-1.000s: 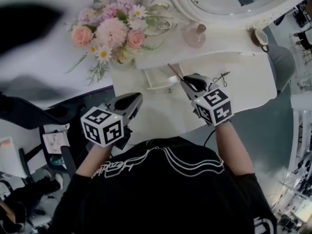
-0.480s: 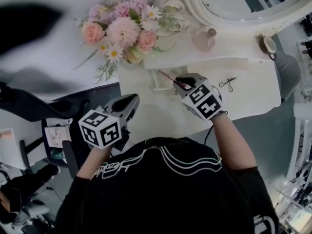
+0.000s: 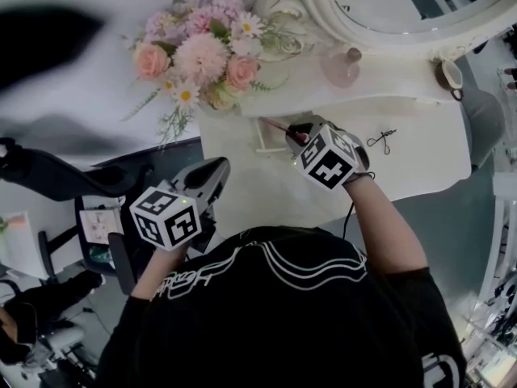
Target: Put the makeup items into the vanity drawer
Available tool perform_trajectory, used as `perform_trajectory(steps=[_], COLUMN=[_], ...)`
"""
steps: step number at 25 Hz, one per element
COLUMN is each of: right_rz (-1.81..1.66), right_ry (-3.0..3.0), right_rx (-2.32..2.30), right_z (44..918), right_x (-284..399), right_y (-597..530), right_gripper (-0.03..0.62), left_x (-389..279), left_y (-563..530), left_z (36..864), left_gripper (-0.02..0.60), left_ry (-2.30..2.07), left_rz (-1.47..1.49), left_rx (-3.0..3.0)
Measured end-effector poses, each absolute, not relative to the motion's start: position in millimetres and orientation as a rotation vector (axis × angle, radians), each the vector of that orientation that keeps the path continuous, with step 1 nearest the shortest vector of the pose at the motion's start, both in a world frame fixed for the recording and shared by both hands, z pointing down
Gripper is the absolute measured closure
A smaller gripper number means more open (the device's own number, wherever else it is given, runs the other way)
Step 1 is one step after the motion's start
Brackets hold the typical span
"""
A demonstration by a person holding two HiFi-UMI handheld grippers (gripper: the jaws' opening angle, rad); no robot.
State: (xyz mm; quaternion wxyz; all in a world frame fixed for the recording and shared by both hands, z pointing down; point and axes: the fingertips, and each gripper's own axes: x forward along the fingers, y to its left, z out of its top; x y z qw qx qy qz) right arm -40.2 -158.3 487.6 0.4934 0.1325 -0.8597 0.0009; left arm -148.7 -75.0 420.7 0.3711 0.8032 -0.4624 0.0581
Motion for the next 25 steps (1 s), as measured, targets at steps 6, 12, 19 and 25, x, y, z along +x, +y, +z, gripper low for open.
perform_trajectory(steps=[6, 12, 19, 25], right_rz=[0.031, 0.079, 0.176, 0.269], right_ry=[-2.071, -2.11, -2.191, -2.275], right_rx=[0.293, 0.288, 0.409, 0.53], right_z=[494.2, 493.2, 475.0, 454.5], right_x=[-40.2, -39.7, -26.0, -0.7], right_y=[-163.2, -162.8, -169.6, -168.9], right_gripper=[0.528, 0.513, 0.44, 0.377], left_x=[-150.6, -150.5, -141.7, -125.7], left_y=[-75.4, -77.4, -78.4, -79.8], left_z=[422.8, 423.4, 421.7, 419.7], left_gripper=[0.558, 0.558, 0.558, 0.558], left_ry=[-1.197, -1.193, -1.162, -1.114], left_rz=[0.144, 0.138, 0.145, 0.159], left_rx=[2.042, 2.037, 2.058, 2.095])
